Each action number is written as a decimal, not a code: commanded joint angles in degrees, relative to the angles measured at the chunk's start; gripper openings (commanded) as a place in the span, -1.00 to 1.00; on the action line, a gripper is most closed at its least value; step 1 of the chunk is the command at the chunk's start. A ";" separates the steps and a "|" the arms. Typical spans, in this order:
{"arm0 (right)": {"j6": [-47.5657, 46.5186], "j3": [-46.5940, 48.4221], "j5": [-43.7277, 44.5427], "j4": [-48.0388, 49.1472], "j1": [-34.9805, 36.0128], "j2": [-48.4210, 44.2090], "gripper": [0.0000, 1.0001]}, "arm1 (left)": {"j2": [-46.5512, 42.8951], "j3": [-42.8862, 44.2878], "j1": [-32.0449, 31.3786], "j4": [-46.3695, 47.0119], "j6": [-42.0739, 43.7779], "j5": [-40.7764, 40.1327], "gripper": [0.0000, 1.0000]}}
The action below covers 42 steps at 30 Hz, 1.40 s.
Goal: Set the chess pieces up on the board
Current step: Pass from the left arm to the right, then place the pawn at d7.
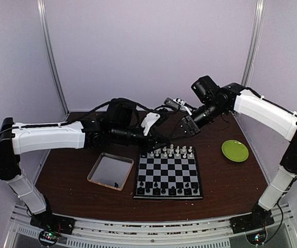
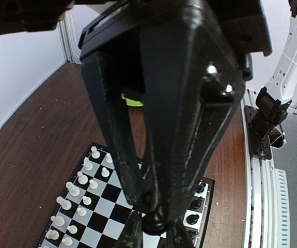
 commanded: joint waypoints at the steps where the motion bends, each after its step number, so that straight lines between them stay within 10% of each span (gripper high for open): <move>1: 0.50 0.64 -1.75 0.92 0.42 0.58 -0.69 | 0.66 1.83 -0.53 2.54 -0.43 0.75 -0.83; 19: 0.99 -2.48 -0.47 2.72 1.10 -1.30 -1.00 | 1.64 2.19 -0.75 2.57 -1.04 -2.26 -0.67; 26: -2.49 -3.02 5.92 1.75 0.99 -3.08 -1.00 | 0.79 1.11 -0.84 -1.37 0.53 -7.32 -0.18; 42: -15.86 -24.88 27.71 13.66 6.66 -8.65 -1.00 | -11.17 -15.76 2.19 -7.40 -5.16 -27.62 -0.13</move>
